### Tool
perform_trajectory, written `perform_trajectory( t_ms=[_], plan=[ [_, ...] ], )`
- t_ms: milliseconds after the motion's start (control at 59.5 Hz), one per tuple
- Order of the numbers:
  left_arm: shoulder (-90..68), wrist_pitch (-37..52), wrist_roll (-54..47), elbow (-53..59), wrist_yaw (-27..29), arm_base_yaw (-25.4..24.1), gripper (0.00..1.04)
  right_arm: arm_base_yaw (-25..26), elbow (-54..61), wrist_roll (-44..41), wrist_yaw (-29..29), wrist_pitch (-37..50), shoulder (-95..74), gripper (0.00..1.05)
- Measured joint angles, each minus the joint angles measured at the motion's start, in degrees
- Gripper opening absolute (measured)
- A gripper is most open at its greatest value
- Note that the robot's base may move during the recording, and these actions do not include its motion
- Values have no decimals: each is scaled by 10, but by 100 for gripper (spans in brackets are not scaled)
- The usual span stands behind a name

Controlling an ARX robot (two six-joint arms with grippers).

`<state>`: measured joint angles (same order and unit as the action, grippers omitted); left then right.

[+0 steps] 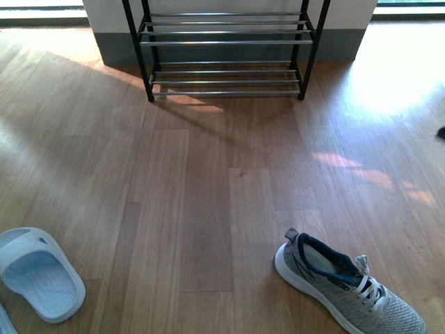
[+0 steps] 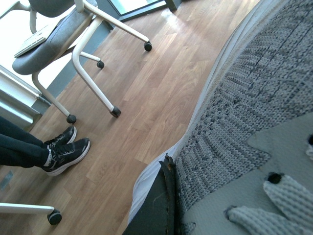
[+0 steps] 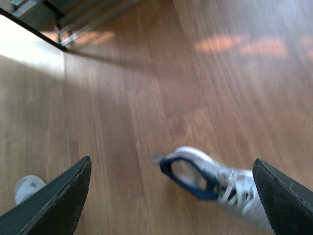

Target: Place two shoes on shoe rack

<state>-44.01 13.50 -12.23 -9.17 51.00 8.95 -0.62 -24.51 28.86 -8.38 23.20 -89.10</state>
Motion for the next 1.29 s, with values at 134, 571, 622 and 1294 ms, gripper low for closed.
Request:
perform_trajectory(
  t_ms=[134,571,622,1294],
  plan=[
    [0,0,0,0,0,0,2,-16,-65,140,5,25,-188,96],
    [0,0,0,0,0,0,2,-21,-194,390,9,-36,-504,96],
    [0,0,0,0,0,0,2,-19,-204,402,5,-35,-527,96],
    [0,0,0,0,0,0,2,-52,-287,542,-26,-46,-608,96]
  ],
)
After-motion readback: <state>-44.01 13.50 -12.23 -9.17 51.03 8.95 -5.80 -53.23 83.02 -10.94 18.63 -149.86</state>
